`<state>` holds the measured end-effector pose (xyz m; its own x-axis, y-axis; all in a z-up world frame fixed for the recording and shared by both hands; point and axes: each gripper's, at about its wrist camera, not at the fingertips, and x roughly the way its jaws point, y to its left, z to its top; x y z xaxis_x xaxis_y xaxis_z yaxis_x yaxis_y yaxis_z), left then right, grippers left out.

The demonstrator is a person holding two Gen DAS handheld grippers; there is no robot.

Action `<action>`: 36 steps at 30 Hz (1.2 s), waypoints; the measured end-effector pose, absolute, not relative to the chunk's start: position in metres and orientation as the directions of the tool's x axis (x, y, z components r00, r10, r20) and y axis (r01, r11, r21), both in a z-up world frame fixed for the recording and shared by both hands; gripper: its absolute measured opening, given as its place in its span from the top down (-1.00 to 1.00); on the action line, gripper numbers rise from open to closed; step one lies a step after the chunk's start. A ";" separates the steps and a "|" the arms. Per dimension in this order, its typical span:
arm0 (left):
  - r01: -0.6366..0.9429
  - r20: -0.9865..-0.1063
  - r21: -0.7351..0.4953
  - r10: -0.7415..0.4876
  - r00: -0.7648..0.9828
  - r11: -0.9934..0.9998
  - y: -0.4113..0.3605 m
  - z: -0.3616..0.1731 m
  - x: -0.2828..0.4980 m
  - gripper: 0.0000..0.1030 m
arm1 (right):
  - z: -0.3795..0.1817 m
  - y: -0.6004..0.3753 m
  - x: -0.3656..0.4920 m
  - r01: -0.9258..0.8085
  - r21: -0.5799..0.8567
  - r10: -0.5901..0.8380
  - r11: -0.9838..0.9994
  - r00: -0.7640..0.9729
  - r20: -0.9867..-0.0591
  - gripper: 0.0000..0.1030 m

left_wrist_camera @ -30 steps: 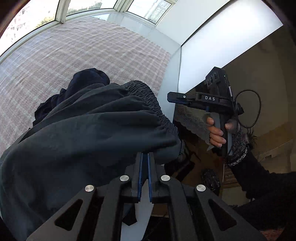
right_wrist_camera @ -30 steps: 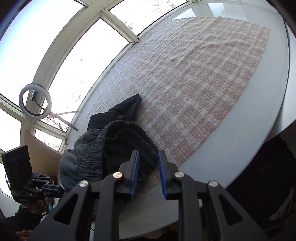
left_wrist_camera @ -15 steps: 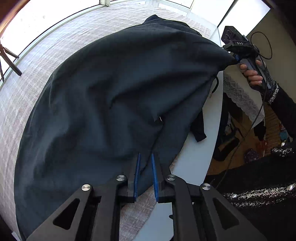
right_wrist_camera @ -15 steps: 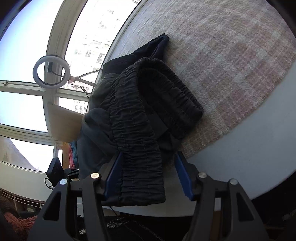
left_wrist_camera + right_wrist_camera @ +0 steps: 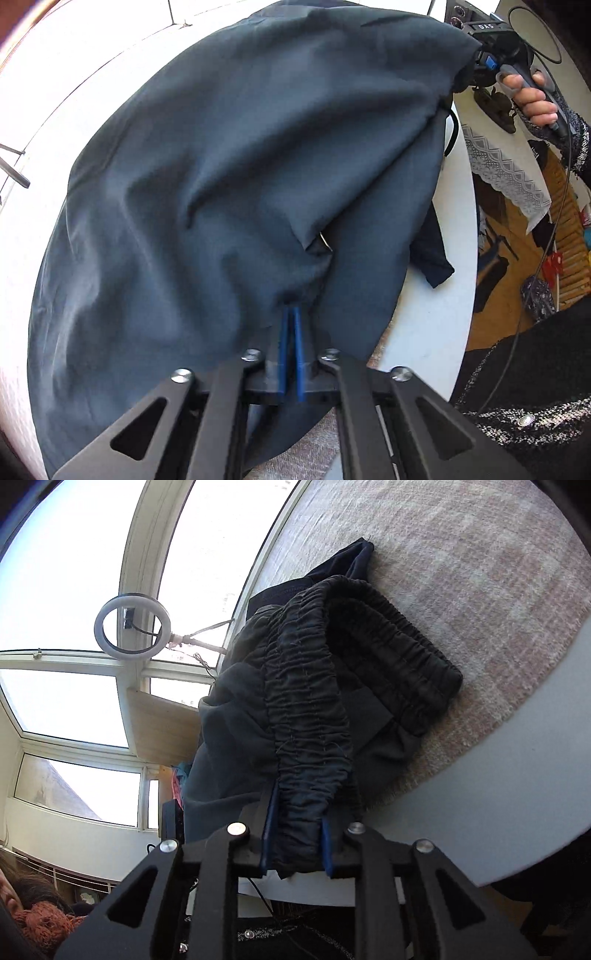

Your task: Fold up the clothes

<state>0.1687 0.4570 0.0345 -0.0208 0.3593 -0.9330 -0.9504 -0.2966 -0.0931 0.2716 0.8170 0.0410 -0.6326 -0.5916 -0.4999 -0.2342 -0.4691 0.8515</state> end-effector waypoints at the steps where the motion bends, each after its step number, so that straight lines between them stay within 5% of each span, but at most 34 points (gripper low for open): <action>1: -0.945 -0.928 -0.116 0.372 -0.006 -0.306 0.454 0.039 0.165 1.00 | 0.050 0.818 0.270 -0.227 0.840 -0.570 -0.492 -0.645 -0.508 0.75; 11: -0.892 -0.810 -0.366 0.562 0.166 -0.264 0.426 0.100 0.156 1.00 | 0.134 0.858 0.230 -0.208 0.682 -0.354 -0.702 -0.728 -0.587 0.87; 14: -0.882 -0.835 -0.369 0.522 0.175 -0.293 0.420 0.080 0.166 1.00 | 0.135 0.873 0.231 -0.214 0.672 -0.339 -0.709 -0.732 -0.591 0.87; 16: -0.883 -0.871 -0.342 0.461 0.169 -0.323 0.420 0.064 0.166 0.99 | 0.112 0.875 0.226 -0.277 0.611 -0.320 -0.741 -0.655 -0.684 0.85; 19: -0.887 -0.903 -0.294 0.407 0.136 -0.356 0.425 0.068 0.170 1.00 | 0.073 0.887 0.234 -0.365 0.589 -0.319 -0.722 -0.579 -0.750 0.64; 26: -0.925 -0.871 -0.261 0.481 0.103 -0.275 0.445 0.107 0.185 0.87 | 0.059 0.899 0.308 -0.427 0.757 -0.340 -0.495 -0.707 -0.621 0.09; 30: -0.956 -0.869 -0.232 0.480 0.120 -0.181 0.482 0.096 0.187 0.70 | 0.029 0.874 0.295 -0.437 0.805 -0.437 -0.402 -0.681 -0.588 0.08; 34: -0.966 -0.876 -0.216 0.465 0.127 -0.142 0.505 0.080 0.187 0.83 | 0.014 0.868 0.273 -0.448 0.821 -0.439 -0.353 -0.696 -0.568 0.10; 36: -0.957 -0.873 -0.243 0.466 0.143 -0.161 0.507 0.074 0.180 0.97 | 0.021 0.863 0.267 -0.460 0.795 -0.419 -0.396 -0.680 -0.602 0.50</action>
